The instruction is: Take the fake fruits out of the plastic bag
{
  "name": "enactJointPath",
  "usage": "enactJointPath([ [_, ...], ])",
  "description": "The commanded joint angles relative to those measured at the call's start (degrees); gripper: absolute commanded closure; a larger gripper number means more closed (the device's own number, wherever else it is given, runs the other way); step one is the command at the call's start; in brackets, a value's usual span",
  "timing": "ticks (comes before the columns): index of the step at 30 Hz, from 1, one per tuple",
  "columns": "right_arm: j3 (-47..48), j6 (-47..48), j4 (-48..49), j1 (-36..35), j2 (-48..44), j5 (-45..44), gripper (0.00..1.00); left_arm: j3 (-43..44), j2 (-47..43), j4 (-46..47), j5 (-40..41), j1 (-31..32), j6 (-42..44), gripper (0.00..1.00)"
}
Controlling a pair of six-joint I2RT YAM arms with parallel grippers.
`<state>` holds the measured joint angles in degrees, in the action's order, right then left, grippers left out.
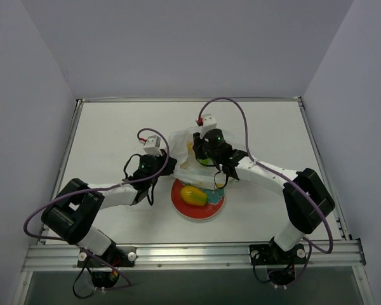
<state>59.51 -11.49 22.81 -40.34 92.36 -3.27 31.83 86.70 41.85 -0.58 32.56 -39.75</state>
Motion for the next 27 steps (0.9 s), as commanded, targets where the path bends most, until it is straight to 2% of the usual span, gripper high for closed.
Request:
enactJointPath([
  [1, -4.83, 0.24, -6.64, 5.35, 0.36, -4.29, 0.74, 1.39, -1.44, 3.77, 2.6, 1.54, -0.16, 0.98],
  [3, -5.19, 0.59, -6.37, 6.67, 1.68, -6.91, 0.72, 1.39, -1.79, 3.68, 2.78, 1.55, -0.15, 0.98],
  [6, -5.1, 2.17, -5.41, 6.67, 0.81, -4.21, 0.69, 1.56, -2.58, 1.58, 3.39, 1.63, 0.28, 0.97],
  [8, -5.54, 2.61, -5.14, 6.06, -0.24, -1.75, 0.61, 2.62, -3.46, -1.66, 3.57, 1.63, 0.37, 0.97],
  [9, -5.89, 2.61, -5.32, 5.71, -1.47, -1.57, 0.47, 2.79, -3.9, -2.55, 3.57, 1.63, 0.63, 0.95],
  [10, -6.76, 2.43, -5.4, 5.19, -2.09, -1.39, 0.41, 2.88, -4.51, -3.34, 3.39, 1.55, 0.72, 0.93],
  [12, -7.56, 2.17, -4.62, 5.0, -3.14, 0.1, 0.34, 2.71, -6.18, -4.92, 2.86, 1.63, 1.51, 0.89],
  [15, -5.46, 0.85, -3.74, 5.18, -0.7, 0.8, 0.31, 2.44, -6.8, -6.16, 3.22, 1.98, 2.48, 0.89],
  [16, -4.5, 0.85, -2.95, 5.18, 0.71, 0.98, 0.27, 2.36, -6.72, -6.25, 3.3, 1.99, 2.39, 0.89],
  [20, 1.39, 0.42, -3.38, 5.35, 8.53, -4.64, 0.25, 1.83, -6.28, -5.98, 2.69, 2.51, 2.83, 0.89],
  [22, 2.01, -0.29, -2.77, 5.18, 11.08, -7.01, 0.21, 1.56, -6.28, -5.99, 3.04, 3.04, 3.45, 0.89],
  [27, 4.91, -0.2, -4.34, 5.09, 16.53, -7.11, 0.17, 1.13, -3.91, -3.88, 1.46, 3.21, 2.66, 0.92],
])
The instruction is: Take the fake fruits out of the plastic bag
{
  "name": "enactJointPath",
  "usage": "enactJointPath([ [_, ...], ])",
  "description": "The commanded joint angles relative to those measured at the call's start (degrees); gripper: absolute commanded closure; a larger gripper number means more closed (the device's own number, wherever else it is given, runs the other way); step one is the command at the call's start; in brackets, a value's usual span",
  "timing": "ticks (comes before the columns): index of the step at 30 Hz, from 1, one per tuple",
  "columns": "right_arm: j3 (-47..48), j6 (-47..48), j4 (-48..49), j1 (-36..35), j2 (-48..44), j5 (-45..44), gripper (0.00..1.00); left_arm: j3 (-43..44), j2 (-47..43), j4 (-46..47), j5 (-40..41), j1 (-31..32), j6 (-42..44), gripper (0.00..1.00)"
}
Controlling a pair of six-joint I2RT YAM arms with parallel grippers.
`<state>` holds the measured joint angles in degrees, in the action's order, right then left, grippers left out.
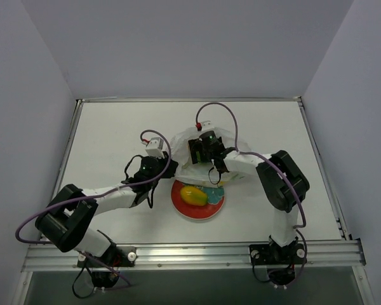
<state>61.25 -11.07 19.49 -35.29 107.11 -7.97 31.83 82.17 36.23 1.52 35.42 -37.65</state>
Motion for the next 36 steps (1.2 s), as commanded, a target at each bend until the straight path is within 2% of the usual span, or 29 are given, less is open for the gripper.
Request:
enactJointPath([
  [1, 3.26, -0.79, -1.12, 0.04, 2.22, -2.58, 0.17, 0.52, 1.06, 3.05, -0.99, 0.35, 0.21, 0.93],
  [3, 3.69, -0.8, -1.12, 0.13, 3.19, -3.02, 0.18, -0.19, 1.5, 4.2, -1.17, 0.35, -0.32, 0.93],
  [5, 4.48, 0.26, -1.12, 0.22, 3.98, -3.63, 0.25, -0.81, 2.29, 5.69, -1.08, 0.44, -1.02, 0.95],
  [9, 7.03, 3.95, 2.29, 0.83, 4.86, -4.69, 0.76, -0.72, 3.61, 7.8, -1.52, 0.35, -2.34, 0.97],
  [12, 7.39, 7.37, 7.04, 1.27, 3.12, -1.89, 0.87, -0.55, 3.52, 8.07, -3.19, 0.35, -2.52, 0.98],
  [16, 7.48, 9.66, 7.93, 2.15, 0.56, 2.42, 0.88, -0.9, 2.3, 7.45, -2.05, 0.35, -2.25, 0.98],
  [20, 1.87, 7.21, 11.79, 3.38, -5.05, 9.44, 0.88, -3.53, 0.1, 10.35, 1.29, 0.35, -5.05, 0.98],
  [24, -0.43, 1.95, 13.03, 3.56, -9.46, 17.96, 0.87, -1.09, -0.61, 8.08, 3.31, 0.53, -5.51, 0.98],
  [31, 1.5, -5.17, 7.85, 3.56, -15.17, 25.01, 0.87, 4.11, 1.15, 6.93, 7.62, 0.44, -5.42, 0.98],
  [36, 1.68, -6.68, 3.02, 3.3, -19.12, 29.06, 0.86, 6.48, 1.59, 6.49, 9.99, 0.35, -5.07, 0.98],
])
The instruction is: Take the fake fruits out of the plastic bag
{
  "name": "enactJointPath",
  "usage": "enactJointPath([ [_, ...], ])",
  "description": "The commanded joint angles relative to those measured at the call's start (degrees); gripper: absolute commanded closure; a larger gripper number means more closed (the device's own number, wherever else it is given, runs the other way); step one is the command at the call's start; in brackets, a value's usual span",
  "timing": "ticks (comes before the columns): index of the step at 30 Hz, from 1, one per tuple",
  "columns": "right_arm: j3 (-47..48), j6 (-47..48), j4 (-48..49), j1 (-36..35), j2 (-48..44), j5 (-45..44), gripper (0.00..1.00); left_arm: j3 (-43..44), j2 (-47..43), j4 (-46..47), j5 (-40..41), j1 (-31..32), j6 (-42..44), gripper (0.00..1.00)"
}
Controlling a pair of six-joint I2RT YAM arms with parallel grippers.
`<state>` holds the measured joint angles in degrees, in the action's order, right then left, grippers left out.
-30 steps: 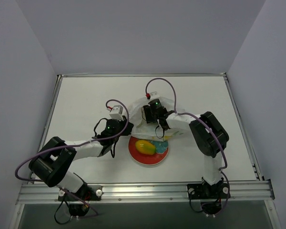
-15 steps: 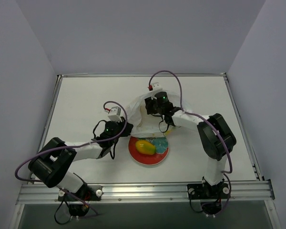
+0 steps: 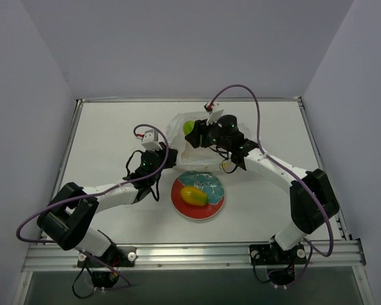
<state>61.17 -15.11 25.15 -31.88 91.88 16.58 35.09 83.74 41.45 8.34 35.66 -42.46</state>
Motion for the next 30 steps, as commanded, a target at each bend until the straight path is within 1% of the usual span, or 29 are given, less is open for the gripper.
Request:
enactJointPath([
  [1, 0.54, -2.9, -3.86, -0.64, -5.81, 4.6, 0.86, 4.19, -0.07, 0.92, 3.44, 0.11, 0.18, 0.98],
  [3, -1.04, -2.9, -5.1, -1.6, -7.67, 4.43, 0.85, 5.07, -0.07, -0.14, 4.05, -0.06, 0.62, 0.98],
  [5, -3.59, -2.47, -7.21, -4.23, -10.22, 1.54, 0.85, 5.69, 0.36, 0.03, 4.4, -0.33, 0.71, 0.98],
  [6, -4.38, -2.03, -7.83, -5.64, -11.1, -0.47, 0.85, 5.86, 0.45, 0.29, 4.23, -0.59, 0.62, 0.98],
  [7, -6.39, -1.59, -8.53, -8.78, -13.54, -5.72, 0.85, 5.78, 0.63, 0.64, 4.06, -0.77, 0.45, 0.98],
  [8, -7.72, -0.8, -8.36, -10.55, -15.22, -8.29, 0.85, 5.69, 0.72, 1.26, 3.79, -0.77, 0.36, 0.98],
  [10, -10.88, -0.79, -6.7, -13.2, -20.56, -11.29, 0.85, 5.52, 0.81, 1.35, 3.7, -0.94, 0.44, 0.98],
  [11, -14.29, -2.1, -6.43, -13.91, -22.42, -12.7, 0.86, 5.08, 0.81, 1.61, 3.44, -0.94, 0.53, 0.98],
  [13, -17.82, -3.34, -7.21, -14.09, -26.72, -14.72, 0.86, 4.29, 0.54, 1.96, 2.56, -1.2, 0.71, 0.98],
  [14, -21.4, -3.86, -7.83, -14.09, -28.05, -16.12, 0.87, 3.85, 0.28, 2.23, 2.12, -1.29, 0.71, 0.97],
  [15, -23.35, -5.44, -8.44, -14.09, -29.11, -20.23, 0.87, 2.97, 0.1, 2.4, 1.34, -1.38, 0.97, 0.98],
  [17, -27.14, -6.85, -9.32, -14.09, -32.01, -23.33, 0.86, 2.26, -0.25, 2.49, 0.72, -1.47, 1.06, 0.98],
  [18, -29.94, -8.69, -9.59, -14.09, -32.54, -25.17, 0.87, 1.57, -0.51, 2.58, 0.28, -1.47, 1.06, 0.98],
  [21, -33.29, -11.16, -8.8, -14.09, -32.73, -26.77, 0.86, 0.94, -0.86, 3.11, -1.13, -1.65, 1.5, 0.98],
  [27, -33.92, -12.48, -4.94, -14.35, -27.63, -27.3, 0.86, -0.2, -1.83, 3.2, -2.71, -1.65, 1.94, 0.98],
  [30, -34.27, -13.01, -4.23, -14.61, -25.7, -27.91, 0.84, -0.55, -2.09, 3.2, -3.41, -1.65, 2.2, 0.98],
])
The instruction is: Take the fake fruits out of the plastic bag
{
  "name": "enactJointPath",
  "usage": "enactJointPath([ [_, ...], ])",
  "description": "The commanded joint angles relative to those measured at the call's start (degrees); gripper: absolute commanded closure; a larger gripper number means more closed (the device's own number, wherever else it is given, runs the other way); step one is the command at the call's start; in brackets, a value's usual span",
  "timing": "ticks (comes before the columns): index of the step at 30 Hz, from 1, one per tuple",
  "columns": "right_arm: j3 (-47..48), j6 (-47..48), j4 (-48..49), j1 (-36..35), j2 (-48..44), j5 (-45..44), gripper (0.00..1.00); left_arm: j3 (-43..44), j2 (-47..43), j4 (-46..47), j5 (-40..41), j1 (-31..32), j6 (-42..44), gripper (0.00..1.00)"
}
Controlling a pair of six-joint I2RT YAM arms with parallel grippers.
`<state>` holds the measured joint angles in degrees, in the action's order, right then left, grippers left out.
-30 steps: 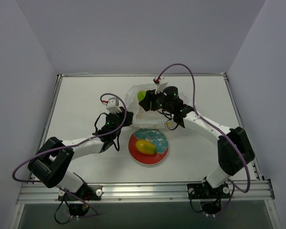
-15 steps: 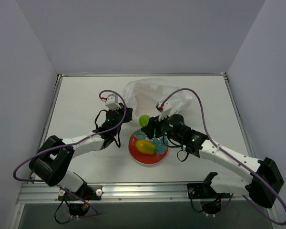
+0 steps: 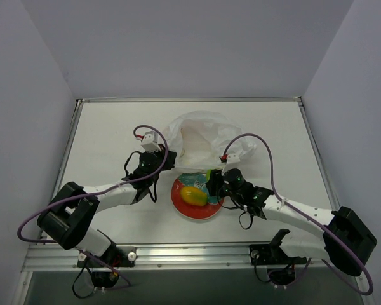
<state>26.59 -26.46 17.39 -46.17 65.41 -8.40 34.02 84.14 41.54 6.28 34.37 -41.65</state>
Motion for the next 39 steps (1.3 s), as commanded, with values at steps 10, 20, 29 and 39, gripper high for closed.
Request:
enactJointPath([
  [10, -1.54, -3.42, 1.95, -2.34, -0.19, -3.81, 0.4, 1.05, -0.2, 4.6, -3.73, -0.71, 1.92, 0.97],
  [20, 1.18, -2.64, -3.41, -3.22, -5.28, -4.6, 0.3, 0.08, -1.08, 4.78, -4.36, -2.47, 2.01, 0.98],
  [29, 20.84, 6.76, 6.06, -3.05, 6.81, -4.95, 0.93, -3.34, -2.75, 2.58, -0.48, -2.38, 0.43, 0.98],
  [39, 40.37, 8.62, 11.35, -0.5, 37.85, -9.61, 0.93, -1.51, -6.44, -4.79, -1.01, -2.73, 3.32, 0.8],
])
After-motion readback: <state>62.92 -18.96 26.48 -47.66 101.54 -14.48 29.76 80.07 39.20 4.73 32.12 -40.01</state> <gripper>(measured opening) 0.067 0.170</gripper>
